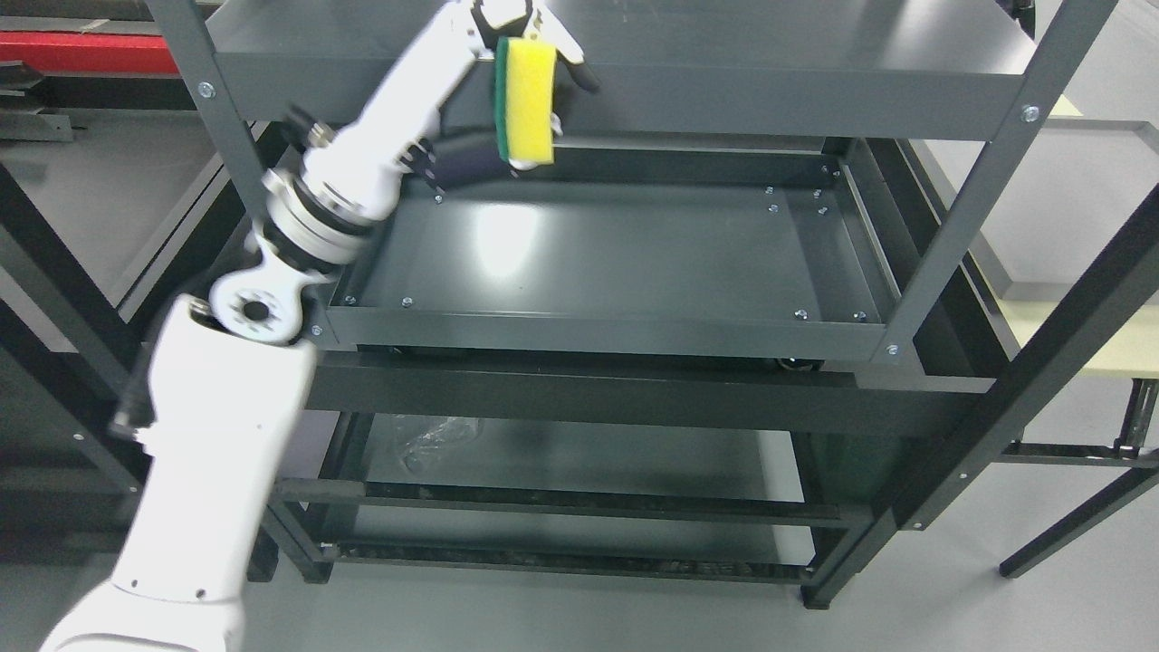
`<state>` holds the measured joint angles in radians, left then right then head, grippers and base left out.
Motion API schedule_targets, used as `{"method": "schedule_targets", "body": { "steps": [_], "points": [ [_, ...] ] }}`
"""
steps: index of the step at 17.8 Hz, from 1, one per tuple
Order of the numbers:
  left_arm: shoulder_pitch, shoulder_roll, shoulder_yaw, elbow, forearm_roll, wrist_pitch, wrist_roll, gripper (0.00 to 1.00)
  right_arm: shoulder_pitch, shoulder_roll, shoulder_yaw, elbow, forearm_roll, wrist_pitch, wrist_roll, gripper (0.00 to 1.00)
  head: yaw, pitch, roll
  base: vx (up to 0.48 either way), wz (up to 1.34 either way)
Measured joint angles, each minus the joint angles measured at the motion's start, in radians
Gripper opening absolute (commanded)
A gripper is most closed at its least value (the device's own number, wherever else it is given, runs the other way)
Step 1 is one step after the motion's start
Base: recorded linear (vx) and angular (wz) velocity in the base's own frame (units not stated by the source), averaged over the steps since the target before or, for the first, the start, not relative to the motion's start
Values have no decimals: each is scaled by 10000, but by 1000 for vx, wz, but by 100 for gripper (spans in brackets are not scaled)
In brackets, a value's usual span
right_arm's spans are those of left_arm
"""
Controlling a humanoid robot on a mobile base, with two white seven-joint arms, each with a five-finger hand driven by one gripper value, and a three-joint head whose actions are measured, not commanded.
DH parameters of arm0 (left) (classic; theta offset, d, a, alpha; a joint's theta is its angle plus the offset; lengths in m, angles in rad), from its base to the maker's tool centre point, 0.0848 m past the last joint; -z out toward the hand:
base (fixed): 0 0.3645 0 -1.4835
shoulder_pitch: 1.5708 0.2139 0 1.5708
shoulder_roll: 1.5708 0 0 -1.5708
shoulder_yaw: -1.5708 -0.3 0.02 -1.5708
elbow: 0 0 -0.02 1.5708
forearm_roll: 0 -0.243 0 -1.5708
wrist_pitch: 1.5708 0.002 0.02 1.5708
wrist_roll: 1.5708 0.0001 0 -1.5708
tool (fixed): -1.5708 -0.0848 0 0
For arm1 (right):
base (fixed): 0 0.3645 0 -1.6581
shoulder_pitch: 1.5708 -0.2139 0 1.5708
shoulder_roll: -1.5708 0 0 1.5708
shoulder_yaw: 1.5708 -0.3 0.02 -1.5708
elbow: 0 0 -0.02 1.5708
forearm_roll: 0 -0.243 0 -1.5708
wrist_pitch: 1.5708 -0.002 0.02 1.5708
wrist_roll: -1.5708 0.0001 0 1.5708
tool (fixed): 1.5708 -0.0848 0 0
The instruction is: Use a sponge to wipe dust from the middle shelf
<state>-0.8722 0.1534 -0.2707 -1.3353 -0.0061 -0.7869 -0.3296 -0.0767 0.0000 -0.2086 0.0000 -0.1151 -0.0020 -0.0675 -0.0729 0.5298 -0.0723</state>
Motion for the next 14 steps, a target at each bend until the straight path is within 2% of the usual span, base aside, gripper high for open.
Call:
{"method": "schedule_targets", "body": {
  "steps": [4, 7, 11, 14],
  "points": [
    [1649, -460, -980, -103, 672, 1096, 854, 0, 0, 0, 0, 0, 0, 0, -16, 100, 0, 0, 0, 0, 0],
    [3155, -747, -1366, -409, 996, 2694, 1745, 2, 1, 0, 0, 0, 0, 0, -36, 100, 0, 0, 0, 0, 0],
    [4909, -1026, -1278, -1249, 1333, 4467, 2994, 2, 0, 0, 0, 0, 0, 0, -40, 100, 0, 0, 0, 0, 0],
    [5876, -1169, -884, -2070, 1451, 4969, 3544, 2, 0, 0, 0, 0, 0, 0, -40, 100, 0, 0, 0, 0, 0]
  ]
}}
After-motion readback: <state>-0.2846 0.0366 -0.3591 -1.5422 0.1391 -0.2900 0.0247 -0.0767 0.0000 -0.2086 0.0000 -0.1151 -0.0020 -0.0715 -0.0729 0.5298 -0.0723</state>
